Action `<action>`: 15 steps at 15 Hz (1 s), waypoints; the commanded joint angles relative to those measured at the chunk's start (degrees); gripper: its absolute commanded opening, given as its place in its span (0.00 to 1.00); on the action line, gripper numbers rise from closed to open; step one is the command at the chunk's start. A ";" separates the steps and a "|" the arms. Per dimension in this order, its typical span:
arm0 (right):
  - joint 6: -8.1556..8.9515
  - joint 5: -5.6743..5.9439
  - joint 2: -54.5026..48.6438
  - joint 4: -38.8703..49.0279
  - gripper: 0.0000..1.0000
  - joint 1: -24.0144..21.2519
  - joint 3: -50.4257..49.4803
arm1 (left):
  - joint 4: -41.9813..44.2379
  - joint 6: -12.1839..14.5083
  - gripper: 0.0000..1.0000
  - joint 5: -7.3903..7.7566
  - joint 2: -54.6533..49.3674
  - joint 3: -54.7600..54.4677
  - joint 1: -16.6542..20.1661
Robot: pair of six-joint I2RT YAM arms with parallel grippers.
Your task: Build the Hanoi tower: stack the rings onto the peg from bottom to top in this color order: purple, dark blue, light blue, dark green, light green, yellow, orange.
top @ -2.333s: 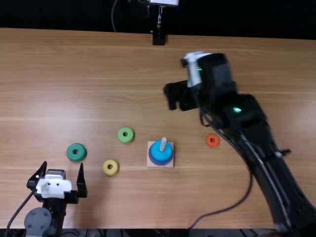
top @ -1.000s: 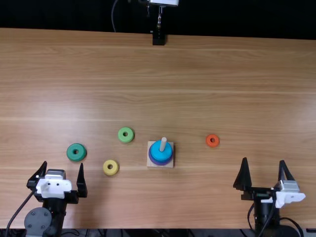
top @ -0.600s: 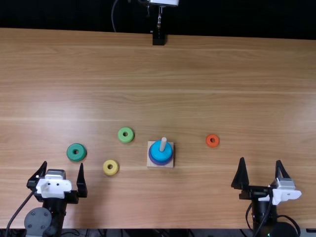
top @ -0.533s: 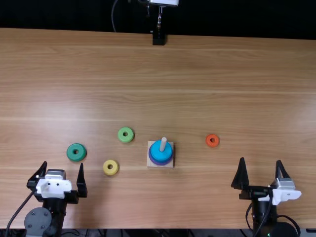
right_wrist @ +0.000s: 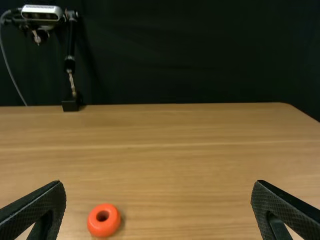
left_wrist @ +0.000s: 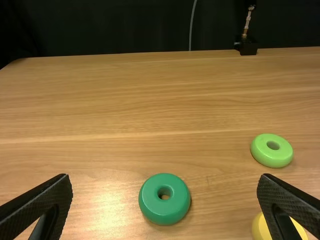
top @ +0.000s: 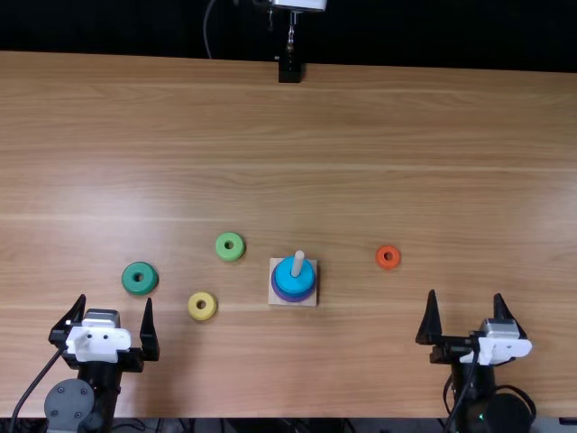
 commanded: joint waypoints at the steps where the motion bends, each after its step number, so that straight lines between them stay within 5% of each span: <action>1: -0.24 0.30 -0.36 0.14 1.00 -0.14 -1.62 | -0.67 -0.42 1.00 -0.38 -0.69 -3.12 -0.01; 15: -0.35 -0.01 -0.36 -0.92 1.00 -0.23 -1.71 | -0.67 -0.42 1.00 -0.38 -0.69 -3.12 -0.01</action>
